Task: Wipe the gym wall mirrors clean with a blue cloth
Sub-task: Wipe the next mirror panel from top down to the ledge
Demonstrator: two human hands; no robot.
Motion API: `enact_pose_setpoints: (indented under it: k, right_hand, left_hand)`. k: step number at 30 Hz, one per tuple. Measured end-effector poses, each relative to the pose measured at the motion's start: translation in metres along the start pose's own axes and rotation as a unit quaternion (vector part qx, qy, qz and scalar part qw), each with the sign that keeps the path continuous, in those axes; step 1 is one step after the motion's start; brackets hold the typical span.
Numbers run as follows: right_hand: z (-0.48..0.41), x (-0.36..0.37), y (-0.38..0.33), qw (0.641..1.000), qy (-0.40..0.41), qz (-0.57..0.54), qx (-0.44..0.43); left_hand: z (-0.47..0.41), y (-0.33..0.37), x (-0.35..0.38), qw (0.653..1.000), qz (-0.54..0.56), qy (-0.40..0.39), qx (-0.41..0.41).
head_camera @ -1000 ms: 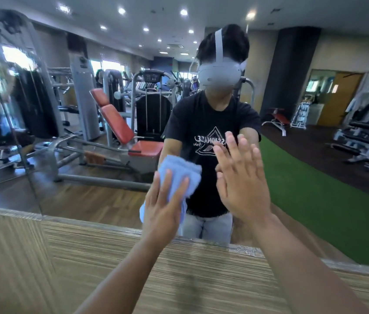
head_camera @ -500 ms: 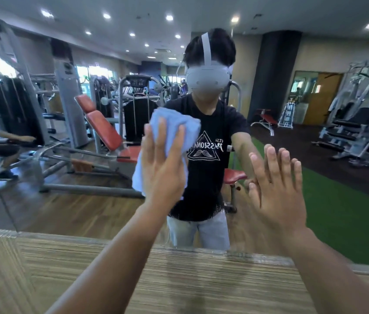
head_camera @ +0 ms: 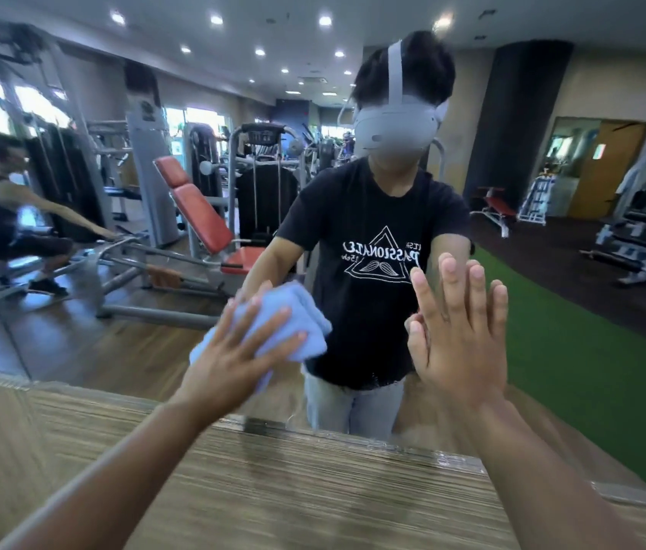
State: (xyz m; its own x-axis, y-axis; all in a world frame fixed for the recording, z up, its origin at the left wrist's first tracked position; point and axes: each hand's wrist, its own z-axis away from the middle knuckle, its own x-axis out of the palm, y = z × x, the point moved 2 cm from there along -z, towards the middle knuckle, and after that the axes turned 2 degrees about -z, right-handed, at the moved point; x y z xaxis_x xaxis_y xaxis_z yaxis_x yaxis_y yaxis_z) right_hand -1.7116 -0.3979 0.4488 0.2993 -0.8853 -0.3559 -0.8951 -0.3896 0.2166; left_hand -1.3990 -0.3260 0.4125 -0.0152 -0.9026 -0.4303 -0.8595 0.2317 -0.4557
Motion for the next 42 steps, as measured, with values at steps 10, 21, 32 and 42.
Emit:
enact_pose_setpoints:
  k: [10, 21, 32, 42]
  right_hand:
    - [0.001, 0.001, 0.001, 1.000, 0.015, -0.003, 0.004]
    - [0.003, 0.002, 0.000, 0.999, 0.034, -0.026, 0.006]
    - [0.001, 0.002, 0.000, 0.998, 0.053, -0.025, 0.006]
    - [0.002, -0.001, 0.000, 0.998, 0.058, -0.031, 0.007]
  left_hand:
    - [-0.118, 0.037, -0.010, 0.978, 0.036, 0.157, -0.130]
    - [0.019, -0.002, -0.008, 0.986, 0.018, -0.028, -0.165]
    - [-0.101, 0.028, -0.019, 0.966, 0.077, 0.082, -0.234]
    - [0.041, 0.030, -0.003, 0.983, 0.046, -0.055, -0.166]
